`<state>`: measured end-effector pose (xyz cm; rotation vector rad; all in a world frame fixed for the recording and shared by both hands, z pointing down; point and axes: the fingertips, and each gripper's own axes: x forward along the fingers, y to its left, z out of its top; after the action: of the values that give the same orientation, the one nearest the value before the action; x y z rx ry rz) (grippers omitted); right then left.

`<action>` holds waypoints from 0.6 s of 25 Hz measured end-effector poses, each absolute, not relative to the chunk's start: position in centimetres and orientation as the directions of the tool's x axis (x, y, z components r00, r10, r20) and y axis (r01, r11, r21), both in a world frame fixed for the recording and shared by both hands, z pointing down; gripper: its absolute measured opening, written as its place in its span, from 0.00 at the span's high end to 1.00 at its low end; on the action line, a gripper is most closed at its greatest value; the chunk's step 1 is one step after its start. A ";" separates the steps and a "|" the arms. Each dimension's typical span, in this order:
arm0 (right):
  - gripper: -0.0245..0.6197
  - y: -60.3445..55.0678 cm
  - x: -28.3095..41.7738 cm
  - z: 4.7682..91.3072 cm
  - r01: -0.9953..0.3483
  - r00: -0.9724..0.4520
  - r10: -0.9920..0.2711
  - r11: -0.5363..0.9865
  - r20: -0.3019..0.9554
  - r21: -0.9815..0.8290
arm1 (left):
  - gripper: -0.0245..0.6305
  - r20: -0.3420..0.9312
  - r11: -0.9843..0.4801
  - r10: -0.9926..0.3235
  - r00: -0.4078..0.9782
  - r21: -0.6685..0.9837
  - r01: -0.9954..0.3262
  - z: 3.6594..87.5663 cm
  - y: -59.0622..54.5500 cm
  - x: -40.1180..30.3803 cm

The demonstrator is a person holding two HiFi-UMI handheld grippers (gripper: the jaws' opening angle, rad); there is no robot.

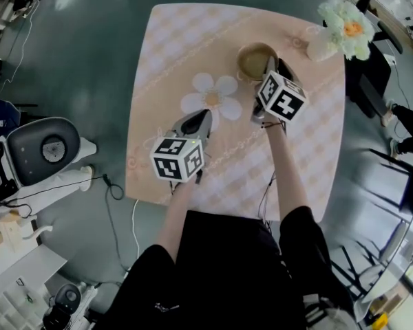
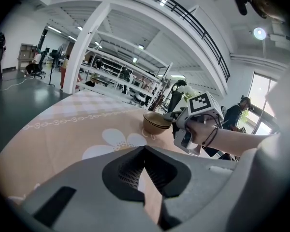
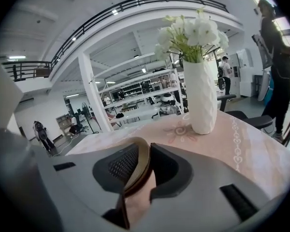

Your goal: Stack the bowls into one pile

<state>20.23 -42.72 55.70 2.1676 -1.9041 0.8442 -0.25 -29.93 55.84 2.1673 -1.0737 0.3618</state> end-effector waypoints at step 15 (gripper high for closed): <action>0.97 -39.2 19.2 51.5 -0.956 -0.083 -0.928 -0.028 0.364 -0.291 | 0.97 0.419 -0.485 -0.645 0.639 0.422 -0.766 51.6 -30.4 -0.5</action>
<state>19.19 -39.22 51.53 2.0856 -2.1469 0.7331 -0.48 -30.44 51.64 2.2754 -1.0965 0.2725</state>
